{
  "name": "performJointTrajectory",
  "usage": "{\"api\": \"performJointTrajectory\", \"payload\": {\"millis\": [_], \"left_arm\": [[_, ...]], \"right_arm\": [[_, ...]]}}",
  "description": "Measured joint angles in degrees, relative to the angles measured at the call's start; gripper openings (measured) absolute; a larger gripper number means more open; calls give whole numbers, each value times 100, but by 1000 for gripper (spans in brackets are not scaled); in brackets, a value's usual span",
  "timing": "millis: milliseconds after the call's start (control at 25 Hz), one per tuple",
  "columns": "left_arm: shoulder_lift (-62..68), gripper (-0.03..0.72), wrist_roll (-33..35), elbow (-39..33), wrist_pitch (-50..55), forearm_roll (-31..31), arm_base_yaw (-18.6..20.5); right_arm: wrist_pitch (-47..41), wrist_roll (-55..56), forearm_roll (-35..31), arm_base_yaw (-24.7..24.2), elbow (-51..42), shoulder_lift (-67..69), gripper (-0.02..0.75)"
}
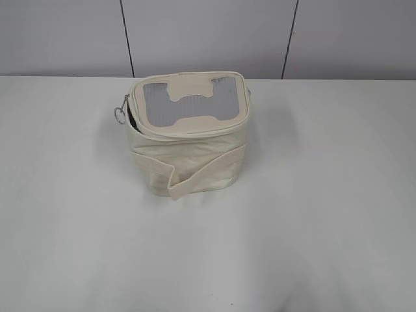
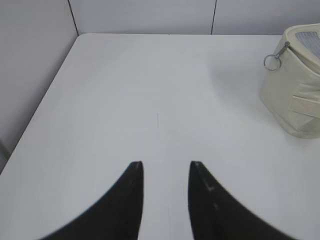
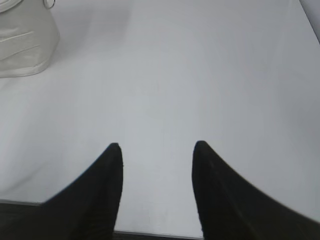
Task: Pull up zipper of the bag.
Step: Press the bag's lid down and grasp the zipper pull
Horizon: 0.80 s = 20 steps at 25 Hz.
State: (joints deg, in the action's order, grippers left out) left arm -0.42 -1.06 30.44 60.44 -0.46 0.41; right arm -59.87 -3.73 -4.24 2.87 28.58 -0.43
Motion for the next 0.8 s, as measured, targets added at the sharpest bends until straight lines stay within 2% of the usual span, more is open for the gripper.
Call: {"api": "performJointTrajectory", "payload": {"millis": [160,320,440,520,680,800], "left_arm": [[0,237,0,0,0,0,0],[0,237,0,0,0,0,0],[0,237,0,0,0,0,0],[0,237,0,0,0,0,0],[0,237,0,0,0,0,-6],[0,237,0,0,0,0,-13]], "right_arm": [[204,-128,-383,0,109,282,367],[991,-1233,-1745,0,346,1313,365],[1728,-2396,-2800,0,540,2381,365],[1916,-3285,-3410,0,772,3246,365],[1827,-4721,-4562,0,1612,5397,365],[1300,-5364,-5212,0,2641,6970,365]]}}
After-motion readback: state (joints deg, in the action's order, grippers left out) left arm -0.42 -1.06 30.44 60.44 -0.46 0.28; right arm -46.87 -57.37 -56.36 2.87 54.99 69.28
